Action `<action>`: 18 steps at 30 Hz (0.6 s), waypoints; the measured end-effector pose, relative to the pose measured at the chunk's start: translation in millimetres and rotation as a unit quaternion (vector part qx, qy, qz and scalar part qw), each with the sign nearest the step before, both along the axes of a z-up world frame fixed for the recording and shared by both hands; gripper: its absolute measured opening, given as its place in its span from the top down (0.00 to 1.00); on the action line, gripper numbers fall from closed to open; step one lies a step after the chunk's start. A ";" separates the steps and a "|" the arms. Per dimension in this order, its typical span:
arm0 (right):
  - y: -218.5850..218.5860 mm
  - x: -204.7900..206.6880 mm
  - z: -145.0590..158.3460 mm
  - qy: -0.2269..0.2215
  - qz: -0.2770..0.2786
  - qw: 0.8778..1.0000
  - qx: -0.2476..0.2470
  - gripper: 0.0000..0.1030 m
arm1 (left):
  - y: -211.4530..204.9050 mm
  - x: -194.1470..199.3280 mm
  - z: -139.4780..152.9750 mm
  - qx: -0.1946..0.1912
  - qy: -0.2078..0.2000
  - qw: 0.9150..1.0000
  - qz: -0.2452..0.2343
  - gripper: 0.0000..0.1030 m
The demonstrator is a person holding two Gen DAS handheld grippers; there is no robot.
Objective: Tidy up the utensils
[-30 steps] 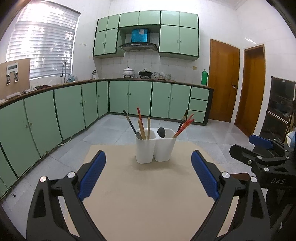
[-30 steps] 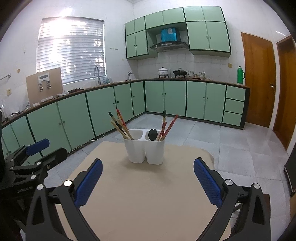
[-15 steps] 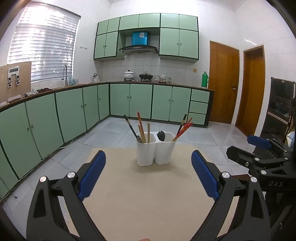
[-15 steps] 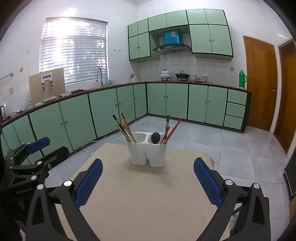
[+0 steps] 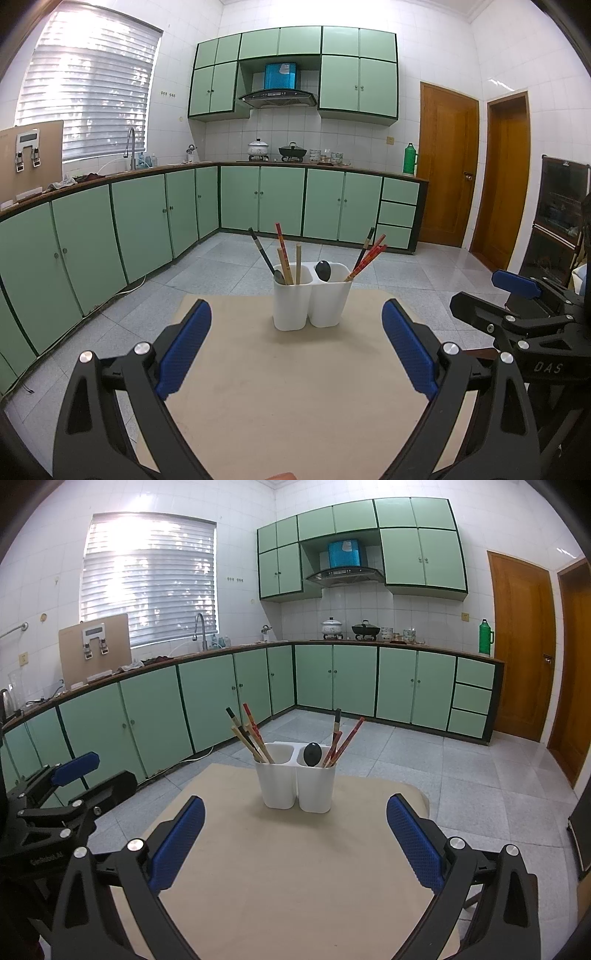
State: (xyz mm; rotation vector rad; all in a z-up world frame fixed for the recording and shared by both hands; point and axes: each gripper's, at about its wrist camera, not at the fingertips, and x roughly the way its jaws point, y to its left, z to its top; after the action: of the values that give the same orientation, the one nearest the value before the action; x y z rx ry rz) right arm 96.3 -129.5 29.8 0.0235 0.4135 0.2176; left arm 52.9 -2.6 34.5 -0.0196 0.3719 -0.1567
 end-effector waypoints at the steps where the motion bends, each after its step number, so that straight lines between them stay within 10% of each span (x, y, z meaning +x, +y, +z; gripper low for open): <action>1: 0.0 0.0 0.2 0.000 0.000 1.000 0.000 0.06 | 0.0 -0.1 -0.2 -0.001 0.000 1.000 0.000 0.12; 18: 0.3 0.3 0.3 0.000 0.000 1.000 -0.001 0.06 | -0.7 0.8 -1.2 -0.001 0.000 1.000 0.002 0.12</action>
State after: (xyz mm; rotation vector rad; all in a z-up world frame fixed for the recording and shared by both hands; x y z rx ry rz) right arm 96.6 -129.2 30.1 0.0208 0.4137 0.2172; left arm 53.7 -3.3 33.3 -0.0228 0.3722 -0.1529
